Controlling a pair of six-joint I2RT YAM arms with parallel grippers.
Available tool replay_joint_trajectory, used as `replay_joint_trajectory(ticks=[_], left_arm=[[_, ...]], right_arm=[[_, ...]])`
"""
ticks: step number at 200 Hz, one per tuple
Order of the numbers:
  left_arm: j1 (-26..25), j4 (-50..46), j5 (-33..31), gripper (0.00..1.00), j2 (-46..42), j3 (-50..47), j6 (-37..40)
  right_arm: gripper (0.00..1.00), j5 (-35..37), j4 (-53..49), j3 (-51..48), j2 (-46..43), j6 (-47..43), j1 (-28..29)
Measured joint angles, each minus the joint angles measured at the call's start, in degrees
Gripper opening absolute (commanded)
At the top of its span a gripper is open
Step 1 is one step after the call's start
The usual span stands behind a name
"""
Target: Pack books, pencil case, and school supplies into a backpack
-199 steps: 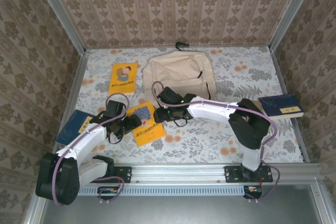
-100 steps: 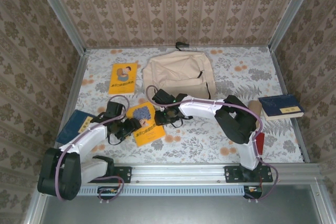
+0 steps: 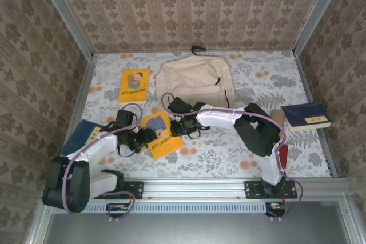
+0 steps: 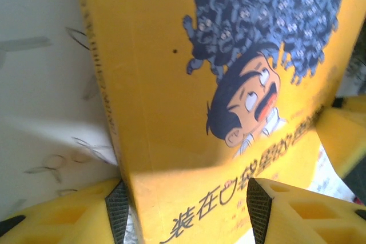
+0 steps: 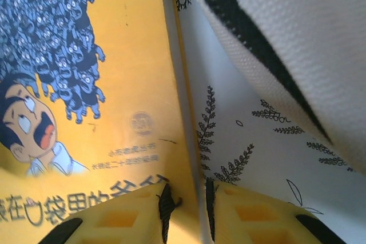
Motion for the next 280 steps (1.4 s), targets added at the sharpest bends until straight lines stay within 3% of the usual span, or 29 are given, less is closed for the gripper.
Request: replay_joint_trajectory(ticks=[101, 161, 184, 203, 249, 280], left_arm=[[0.0, 3.8, 6.9, 0.51, -3.3, 1.3, -5.7], [0.0, 4.8, 5.9, 0.26, -2.5, 2.3, -6.5], [0.1, 2.6, 3.3, 0.12, -2.5, 2.8, -5.5], [0.1, -1.0, 0.9, 0.07, -4.0, 3.8, -4.3], [0.8, -8.0, -6.4, 0.06, -10.1, 9.5, -2.1], [0.8, -8.9, -9.3, 0.06, -10.3, 16.1, -1.1]], right_arm=[[0.27, -2.9, 2.1, -0.7, 0.0, 1.9, -1.0], [0.3, -4.5, 4.5, -1.4, 0.1, 2.6, -0.8], [0.39, -4.4, 5.0, -2.1, -0.3, 2.9, -0.8], [0.5, -4.5, 5.6, -3.4, -1.3, 3.1, -0.7], [0.8, -4.6, 5.6, -5.7, -8.5, 4.0, 0.5], [0.89, -4.1, 9.5, -6.8, -16.2, 6.7, -1.6]])
